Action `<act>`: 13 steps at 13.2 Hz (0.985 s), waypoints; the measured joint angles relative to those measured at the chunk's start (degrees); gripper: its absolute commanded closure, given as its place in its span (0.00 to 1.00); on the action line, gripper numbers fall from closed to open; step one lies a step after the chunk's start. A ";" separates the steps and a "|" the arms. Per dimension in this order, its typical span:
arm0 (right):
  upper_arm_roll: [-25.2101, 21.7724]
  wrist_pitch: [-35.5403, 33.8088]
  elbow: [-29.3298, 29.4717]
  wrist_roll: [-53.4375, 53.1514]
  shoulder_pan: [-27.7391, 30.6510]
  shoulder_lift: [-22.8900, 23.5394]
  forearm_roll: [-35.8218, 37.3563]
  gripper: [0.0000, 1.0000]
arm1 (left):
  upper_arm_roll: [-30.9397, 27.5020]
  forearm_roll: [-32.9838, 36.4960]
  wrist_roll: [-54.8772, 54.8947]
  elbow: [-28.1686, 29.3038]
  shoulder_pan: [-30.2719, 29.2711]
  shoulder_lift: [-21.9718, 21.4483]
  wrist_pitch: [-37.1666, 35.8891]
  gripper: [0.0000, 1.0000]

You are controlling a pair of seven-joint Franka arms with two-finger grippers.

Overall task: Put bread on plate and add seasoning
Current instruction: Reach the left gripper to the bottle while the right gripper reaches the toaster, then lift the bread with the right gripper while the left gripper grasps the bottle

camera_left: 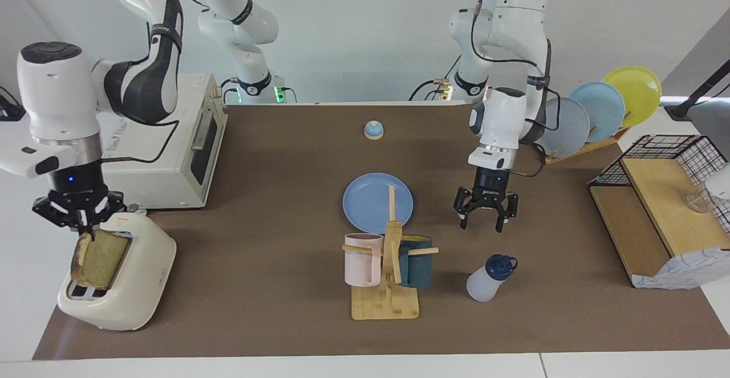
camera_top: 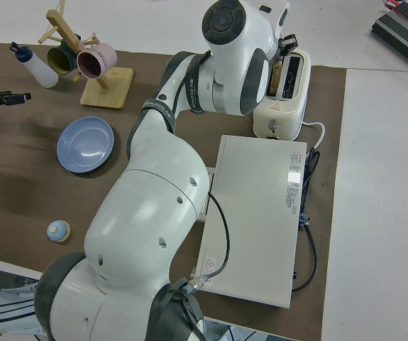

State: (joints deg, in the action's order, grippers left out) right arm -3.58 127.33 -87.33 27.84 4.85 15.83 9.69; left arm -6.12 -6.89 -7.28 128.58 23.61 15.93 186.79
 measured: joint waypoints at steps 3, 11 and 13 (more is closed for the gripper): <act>1.65 -16.42 4.59 -2.89 -5.36 -4.58 -0.03 1.00 | -17.63 -8.35 0.04 -6.09 17.66 6.85 -0.04 0.00; 2.90 -21.50 -4.90 -36.23 -21.28 -11.63 -7.92 1.00 | -23.31 -11.43 -1.62 -14.75 23.49 16.27 -0.04 0.00; 2.97 -14.54 -11.04 -42.16 -23.72 -13.25 -11.80 1.00 | -23.51 -11.43 -2.74 -16.47 23.36 18.01 -0.06 0.00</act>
State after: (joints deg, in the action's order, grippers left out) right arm -0.62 112.80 -98.37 -14.33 -18.88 2.57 -2.11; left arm -29.63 -18.32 -10.02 112.11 46.97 33.94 186.73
